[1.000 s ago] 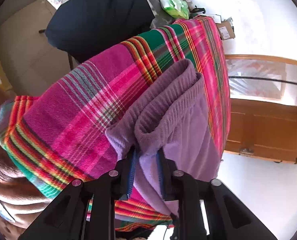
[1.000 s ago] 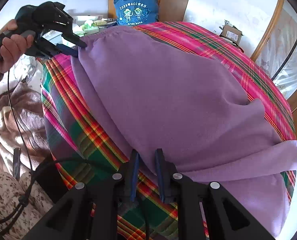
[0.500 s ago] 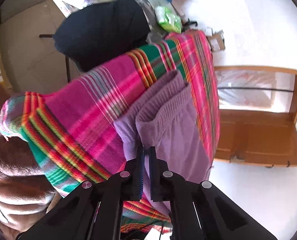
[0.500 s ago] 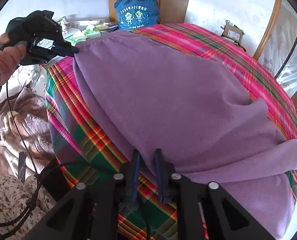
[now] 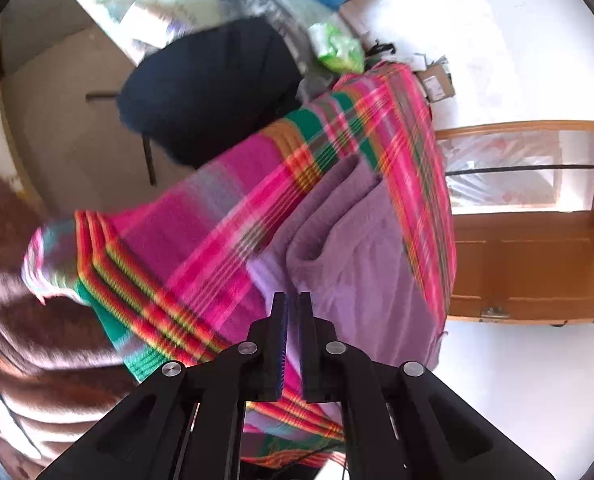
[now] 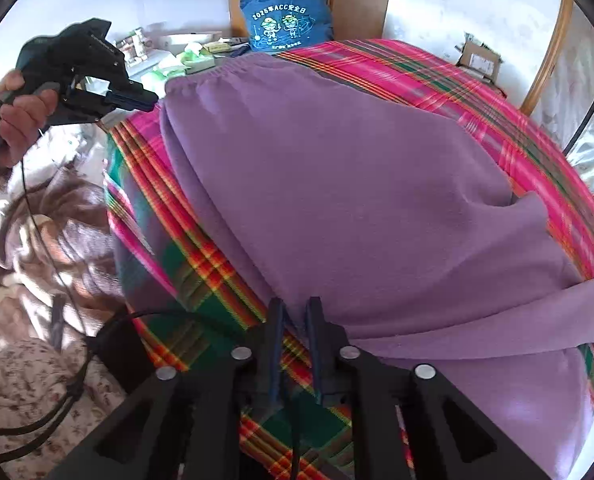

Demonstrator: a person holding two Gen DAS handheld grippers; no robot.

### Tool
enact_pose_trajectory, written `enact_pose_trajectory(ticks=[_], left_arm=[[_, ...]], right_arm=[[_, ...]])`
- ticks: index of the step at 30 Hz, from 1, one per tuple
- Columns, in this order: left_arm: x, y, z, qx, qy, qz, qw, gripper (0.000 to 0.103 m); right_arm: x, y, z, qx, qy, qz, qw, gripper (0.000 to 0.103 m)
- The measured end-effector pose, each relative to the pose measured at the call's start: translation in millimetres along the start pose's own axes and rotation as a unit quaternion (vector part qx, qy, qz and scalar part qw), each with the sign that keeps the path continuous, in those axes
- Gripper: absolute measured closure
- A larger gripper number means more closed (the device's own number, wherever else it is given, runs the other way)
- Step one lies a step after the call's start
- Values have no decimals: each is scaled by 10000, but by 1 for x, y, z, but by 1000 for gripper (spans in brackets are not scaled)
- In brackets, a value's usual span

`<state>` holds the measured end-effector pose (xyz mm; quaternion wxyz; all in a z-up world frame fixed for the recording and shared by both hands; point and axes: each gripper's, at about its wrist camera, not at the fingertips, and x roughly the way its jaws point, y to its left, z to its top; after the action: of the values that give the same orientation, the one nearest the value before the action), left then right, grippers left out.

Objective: Fold clothes

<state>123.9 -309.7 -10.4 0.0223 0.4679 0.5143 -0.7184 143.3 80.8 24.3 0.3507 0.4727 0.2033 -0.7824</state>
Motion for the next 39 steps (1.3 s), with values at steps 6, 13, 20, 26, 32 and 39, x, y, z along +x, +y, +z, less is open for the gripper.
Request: enact_pose_trajectory(ticks=[6, 13, 20, 26, 32, 39], left_arm=[[-3, -26, 13, 299, -148, -6, 9994, 74], [27, -80, 55, 993, -279, 172, 9945, 65], [67, -110, 82, 1451, -15, 345, 9888, 65], [96, -100, 98, 1113, 443, 529, 9914, 65], [103, -96, 103, 790, 986, 171, 9918, 65], [129, -96, 112, 394, 1458, 183, 9884, 65]], right_arm=[[-28, -12, 9, 366, -474, 366, 9975, 88], [-39, -54, 10, 1579, -1119, 610, 9792, 87], [-26, -70, 16, 1926, -1140, 688, 9722, 87], [-15, -79, 26, 2065, -1166, 840, 9678, 87], [-10, -93, 29, 2353, -1263, 921, 9593, 87], [2, -99, 31, 2479, -1187, 1010, 9562, 87]])
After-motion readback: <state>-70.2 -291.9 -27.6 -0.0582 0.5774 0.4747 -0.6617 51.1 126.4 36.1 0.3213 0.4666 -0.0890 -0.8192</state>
